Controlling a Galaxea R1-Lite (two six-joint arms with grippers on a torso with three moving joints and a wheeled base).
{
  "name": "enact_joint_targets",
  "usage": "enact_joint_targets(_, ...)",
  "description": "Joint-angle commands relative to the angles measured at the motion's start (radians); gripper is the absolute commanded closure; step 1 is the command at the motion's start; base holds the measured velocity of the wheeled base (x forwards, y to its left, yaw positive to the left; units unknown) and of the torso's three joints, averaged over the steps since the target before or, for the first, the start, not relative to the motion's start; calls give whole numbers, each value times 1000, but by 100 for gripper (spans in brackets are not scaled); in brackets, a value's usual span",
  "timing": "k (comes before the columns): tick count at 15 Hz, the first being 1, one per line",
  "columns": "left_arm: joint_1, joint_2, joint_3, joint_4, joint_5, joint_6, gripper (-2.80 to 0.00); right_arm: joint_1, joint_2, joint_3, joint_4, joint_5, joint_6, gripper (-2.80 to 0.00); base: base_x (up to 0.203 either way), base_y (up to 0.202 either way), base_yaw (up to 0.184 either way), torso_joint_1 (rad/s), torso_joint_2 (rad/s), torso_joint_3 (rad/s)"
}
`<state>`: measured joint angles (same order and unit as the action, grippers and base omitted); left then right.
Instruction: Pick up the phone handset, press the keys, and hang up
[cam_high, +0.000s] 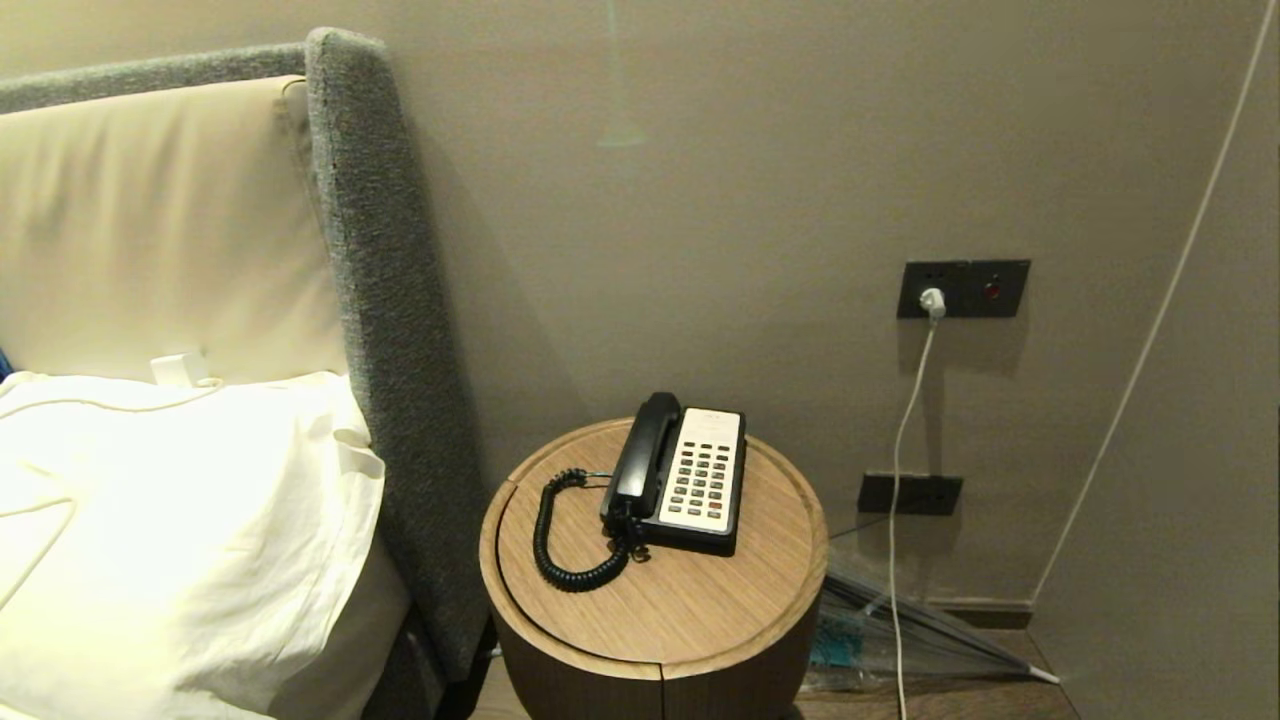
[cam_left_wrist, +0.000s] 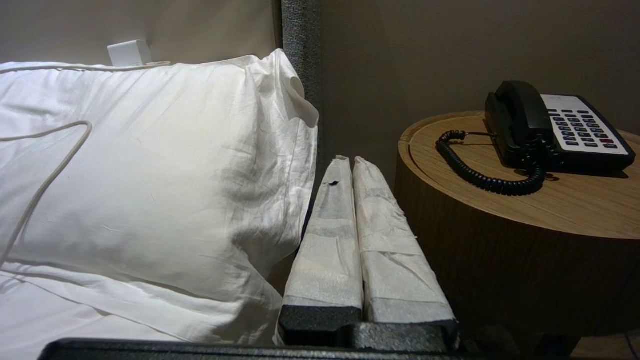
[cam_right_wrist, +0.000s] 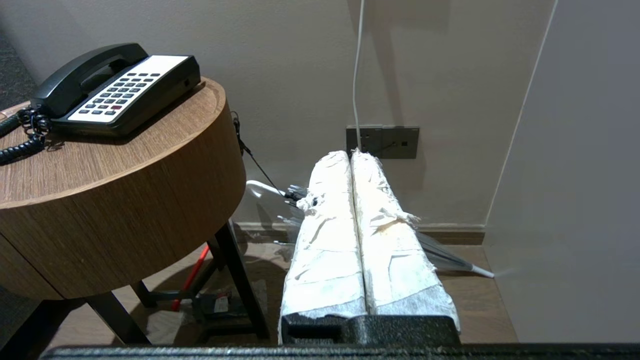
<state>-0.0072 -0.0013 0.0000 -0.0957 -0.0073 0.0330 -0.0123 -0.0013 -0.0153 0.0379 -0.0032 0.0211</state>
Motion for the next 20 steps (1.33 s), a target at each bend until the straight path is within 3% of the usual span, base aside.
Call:
enact_joint_targets(1, 0, 1, 40, -1, 0, 1, 0, 0, 1, 0, 0, 0, 2, 0, 0, 0, 0, 0, 0, 0)
enact_joint_targets(20, 0, 1, 40, -1, 0, -1, 0, 0, 0, 0, 0, 0, 1, 0, 0, 0, 0, 0, 0, 0)
